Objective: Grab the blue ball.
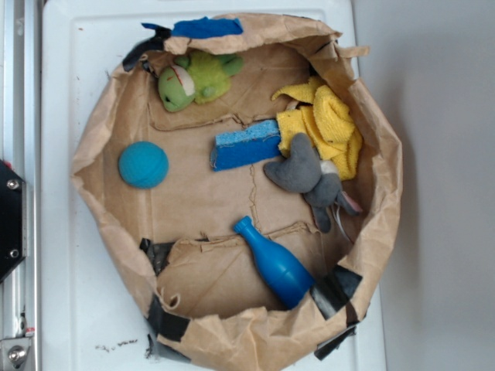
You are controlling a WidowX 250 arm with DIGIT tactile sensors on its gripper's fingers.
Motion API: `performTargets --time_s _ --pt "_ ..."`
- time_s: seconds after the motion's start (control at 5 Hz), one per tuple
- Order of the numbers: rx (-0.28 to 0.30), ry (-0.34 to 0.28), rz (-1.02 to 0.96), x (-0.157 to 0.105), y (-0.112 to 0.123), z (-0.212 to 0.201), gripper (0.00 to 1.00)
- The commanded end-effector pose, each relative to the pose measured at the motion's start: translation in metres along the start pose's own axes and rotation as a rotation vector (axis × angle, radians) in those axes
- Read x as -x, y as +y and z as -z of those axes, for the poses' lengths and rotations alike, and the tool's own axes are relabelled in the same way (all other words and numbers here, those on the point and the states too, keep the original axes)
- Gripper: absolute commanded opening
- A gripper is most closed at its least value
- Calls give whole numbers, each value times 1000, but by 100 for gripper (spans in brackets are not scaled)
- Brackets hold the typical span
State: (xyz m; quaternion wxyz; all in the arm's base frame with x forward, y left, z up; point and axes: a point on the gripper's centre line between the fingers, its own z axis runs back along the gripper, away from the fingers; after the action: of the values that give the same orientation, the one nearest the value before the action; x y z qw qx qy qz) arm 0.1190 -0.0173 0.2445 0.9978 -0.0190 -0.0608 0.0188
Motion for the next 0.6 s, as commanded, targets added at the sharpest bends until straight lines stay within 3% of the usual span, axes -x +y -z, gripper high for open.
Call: performTargets --time_s 0.0,0.4 --pt "0 0 0 0 0 0 100" --pt "-18 7 -111 -51 22 19 100"
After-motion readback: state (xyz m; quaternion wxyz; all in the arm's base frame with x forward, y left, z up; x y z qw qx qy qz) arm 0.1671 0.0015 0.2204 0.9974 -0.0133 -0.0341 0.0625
